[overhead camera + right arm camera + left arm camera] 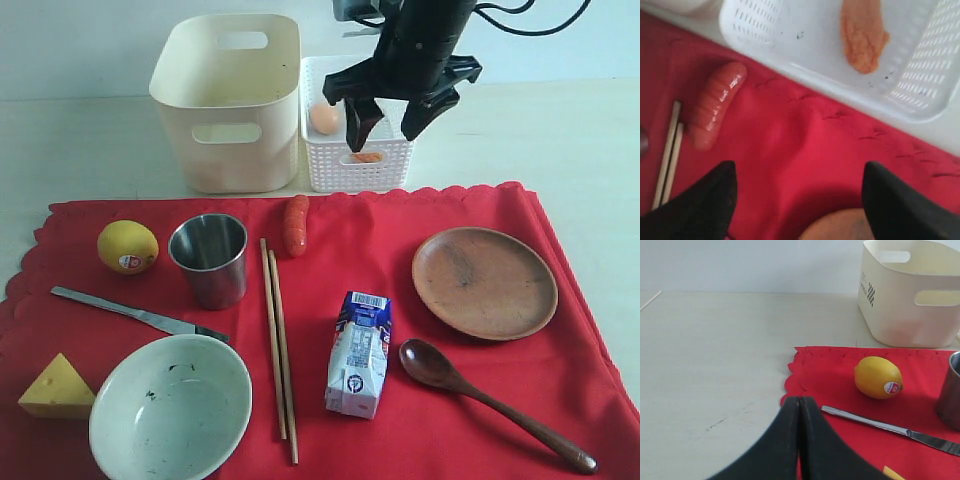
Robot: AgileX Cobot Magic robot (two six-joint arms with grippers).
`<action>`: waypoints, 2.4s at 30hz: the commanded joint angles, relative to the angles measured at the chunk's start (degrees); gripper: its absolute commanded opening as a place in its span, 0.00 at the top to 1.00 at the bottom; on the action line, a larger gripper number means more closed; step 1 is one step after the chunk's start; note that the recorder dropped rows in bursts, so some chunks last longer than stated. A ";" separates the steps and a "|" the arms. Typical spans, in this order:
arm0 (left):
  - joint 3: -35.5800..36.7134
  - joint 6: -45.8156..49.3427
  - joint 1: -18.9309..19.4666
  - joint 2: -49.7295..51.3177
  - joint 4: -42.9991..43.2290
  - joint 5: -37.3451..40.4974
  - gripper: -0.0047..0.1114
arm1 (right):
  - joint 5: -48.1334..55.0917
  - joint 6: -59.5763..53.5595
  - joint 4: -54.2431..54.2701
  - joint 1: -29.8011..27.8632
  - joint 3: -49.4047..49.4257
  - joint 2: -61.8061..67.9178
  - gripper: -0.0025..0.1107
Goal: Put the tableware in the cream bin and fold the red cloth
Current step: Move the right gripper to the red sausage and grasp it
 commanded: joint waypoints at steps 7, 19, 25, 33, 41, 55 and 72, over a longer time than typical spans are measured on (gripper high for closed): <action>0.19 -0.19 0.06 -0.33 -0.50 -0.32 0.96 | 1.27 -0.67 7.69 0.35 -0.41 -1.08 0.39; 0.19 -0.19 0.06 -0.33 -0.50 -0.32 0.96 | -5.28 -0.11 1.16 10.47 -0.41 -0.44 0.39; 0.19 -0.19 0.06 -0.33 -0.50 -0.32 0.96 | -6.33 1.42 -1.02 12.85 -0.41 2.41 0.39; 0.19 -0.19 0.06 -0.33 -0.50 -0.32 0.96 | -9.77 5.43 -2.66 13.10 -0.41 5.83 0.39; 0.19 -0.19 0.06 -0.33 -0.50 -0.32 0.96 | -12.43 10.67 -6.72 13.10 -0.41 8.41 0.39; 0.19 -0.19 0.06 -0.33 -0.50 -0.32 0.96 | -13.55 12.01 -6.76 13.10 -0.41 12.23 0.39; 0.19 -0.19 0.06 -0.33 -0.50 -0.32 0.96 | -14.20 12.93 -6.66 13.10 -0.41 13.79 0.58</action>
